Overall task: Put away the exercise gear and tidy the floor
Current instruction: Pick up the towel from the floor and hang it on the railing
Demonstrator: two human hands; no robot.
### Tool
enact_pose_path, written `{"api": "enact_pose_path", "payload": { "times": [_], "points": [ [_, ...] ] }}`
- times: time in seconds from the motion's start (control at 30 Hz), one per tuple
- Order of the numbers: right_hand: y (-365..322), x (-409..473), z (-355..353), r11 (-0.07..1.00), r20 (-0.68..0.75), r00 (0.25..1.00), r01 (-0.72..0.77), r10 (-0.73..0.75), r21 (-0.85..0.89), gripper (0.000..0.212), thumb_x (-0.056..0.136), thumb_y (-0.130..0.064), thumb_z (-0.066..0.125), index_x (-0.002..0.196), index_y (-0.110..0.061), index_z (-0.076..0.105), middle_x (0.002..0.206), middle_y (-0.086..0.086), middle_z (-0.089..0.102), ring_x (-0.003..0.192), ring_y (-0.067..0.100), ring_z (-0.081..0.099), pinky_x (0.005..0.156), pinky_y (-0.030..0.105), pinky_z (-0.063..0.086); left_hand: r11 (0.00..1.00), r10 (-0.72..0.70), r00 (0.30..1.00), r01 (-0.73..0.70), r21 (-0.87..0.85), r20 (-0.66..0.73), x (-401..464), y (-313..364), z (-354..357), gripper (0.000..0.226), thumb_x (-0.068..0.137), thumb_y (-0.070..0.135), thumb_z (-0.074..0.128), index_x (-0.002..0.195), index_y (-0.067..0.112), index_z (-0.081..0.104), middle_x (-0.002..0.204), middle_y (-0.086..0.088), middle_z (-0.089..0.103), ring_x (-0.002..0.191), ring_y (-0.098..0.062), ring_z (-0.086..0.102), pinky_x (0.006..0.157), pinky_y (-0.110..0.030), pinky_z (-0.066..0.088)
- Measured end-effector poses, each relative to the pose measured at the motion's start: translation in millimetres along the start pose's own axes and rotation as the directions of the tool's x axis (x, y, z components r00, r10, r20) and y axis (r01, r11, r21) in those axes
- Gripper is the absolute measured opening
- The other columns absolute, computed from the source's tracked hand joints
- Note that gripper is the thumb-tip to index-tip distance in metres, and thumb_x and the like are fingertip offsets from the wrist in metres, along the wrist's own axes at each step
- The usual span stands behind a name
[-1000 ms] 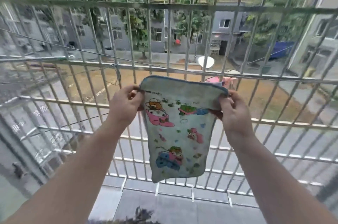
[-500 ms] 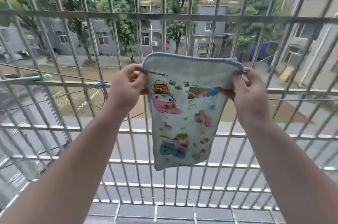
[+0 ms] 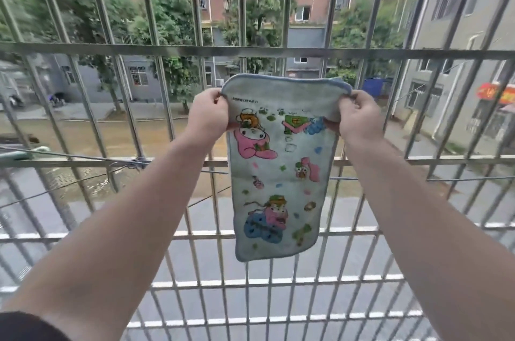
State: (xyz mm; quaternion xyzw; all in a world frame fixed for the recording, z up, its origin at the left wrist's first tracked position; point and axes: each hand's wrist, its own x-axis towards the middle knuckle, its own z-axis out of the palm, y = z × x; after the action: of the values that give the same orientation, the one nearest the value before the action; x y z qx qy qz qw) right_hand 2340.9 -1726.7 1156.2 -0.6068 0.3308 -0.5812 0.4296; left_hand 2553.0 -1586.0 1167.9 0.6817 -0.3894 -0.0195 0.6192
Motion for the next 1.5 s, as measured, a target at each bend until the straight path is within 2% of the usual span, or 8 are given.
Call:
{"api": "enact_pose_path", "payload": {
  "times": [0.23,0.53,0.67,0.8,0.93,1.07,1.33,1.5],
  "points": [
    [64,28,29,0.983,0.075,0.989,-0.117,0.128,-0.143,0.019,0.09,-0.044,0.051,0.086,-0.03,0.063,0.087,-0.001,0.07,0.087,0.025,0.067,0.079,0.052,0.059,0.961,-0.025,0.999,0.016,0.277,0.028,21,-60,27,0.037,0.094,0.003,0.034,0.114,0.01,0.064,0.107,-0.009,0.066,0.097,-0.025,0.06,0.084,-0.036,0.051],
    [129,22,49,0.939,0.147,0.966,-0.159,0.211,-0.304,0.021,0.099,-0.025,0.048,0.109,-0.016,0.064,0.096,0.006,0.068,0.09,0.027,0.062,0.085,0.042,0.053,0.908,-0.193,0.973,0.128,0.398,0.127,28,-129,56,0.035,0.101,0.014,0.037,0.13,0.012,0.057,0.129,-0.01,0.061,0.118,-0.029,0.056,0.091,-0.029,0.041],
    [144,15,50,0.894,0.244,0.937,-0.129,0.252,-0.428,0.043,0.098,-0.023,0.048,0.141,-0.021,0.045,0.135,0.004,0.056,0.119,0.026,0.054,0.098,0.036,0.044,0.887,-0.167,0.963,0.053,0.458,0.212,12,-138,61,0.048,0.099,0.014,0.045,0.147,0.013,0.04,0.146,-0.007,0.05,0.129,-0.028,0.051,0.102,-0.033,0.04],
    [152,2,45,0.834,0.457,0.884,0.176,0.1,-0.523,0.058,0.099,-0.021,0.044,0.154,-0.025,0.025,0.162,-0.004,0.019,0.149,0.015,0.017,0.115,0.029,0.017,0.841,0.027,0.916,-0.238,0.486,0.401,-20,-133,57,0.052,0.101,0.028,0.045,0.151,0.02,0.032,0.161,0.001,0.026,0.144,-0.018,0.031,0.118,-0.039,0.027],
    [159,-14,33,0.585,0.741,0.671,0.587,0.035,-0.559,0.055,0.101,-0.04,0.037,0.153,-0.035,0.023,0.161,-0.01,0.023,0.147,0.012,0.022,0.116,0.038,0.025,0.511,0.122,0.776,-0.584,0.631,0.619,-45,-146,56,0.054,0.099,0.053,0.036,0.149,0.036,0.025,0.156,0.008,0.036,0.138,-0.016,0.041,0.112,-0.043,0.032],
    [162,-40,20,0.261,0.854,0.52,0.821,0.029,-0.509,0.053,0.098,-0.049,0.034,0.148,-0.033,0.032,0.142,-0.005,0.054,0.126,0.021,0.051,0.1,0.042,0.043,0.347,0.164,0.729,-0.673,0.653,0.664,-56,-154,52,0.042,0.1,0.047,0.033,0.138,0.034,0.043,0.127,0.007,0.064,0.118,-0.021,0.057,0.094,-0.039,0.042],
    [165,-48,-3,0.231,0.835,0.551,0.811,0.012,-0.538,0.032,0.093,-0.016,0.046,0.123,-0.026,0.049,0.107,-0.004,0.065,0.093,0.024,0.063,0.07,0.041,0.054,0.299,0.324,0.659,-0.752,0.588,0.678,-63,-159,32,0.008,0.097,0.033,0.053,0.101,0.027,0.057,0.09,0.008,0.069,0.082,-0.021,0.066,0.063,-0.033,0.038],
    [158,-45,-18,0.18,0.812,0.584,0.801,-0.02,-0.571,0.013,0.097,-0.026,0.045,0.107,-0.024,0.053,0.092,-0.005,0.065,0.083,0.026,0.064,0.062,0.041,0.052,0.247,0.321,0.659,-0.752,0.611,0.68,-61,-158,8,0.024,0.097,0.04,0.042,0.1,0.024,0.06,0.089,0.008,0.07,0.08,-0.021,0.064,0.067,-0.033,0.042]
  ]
}}
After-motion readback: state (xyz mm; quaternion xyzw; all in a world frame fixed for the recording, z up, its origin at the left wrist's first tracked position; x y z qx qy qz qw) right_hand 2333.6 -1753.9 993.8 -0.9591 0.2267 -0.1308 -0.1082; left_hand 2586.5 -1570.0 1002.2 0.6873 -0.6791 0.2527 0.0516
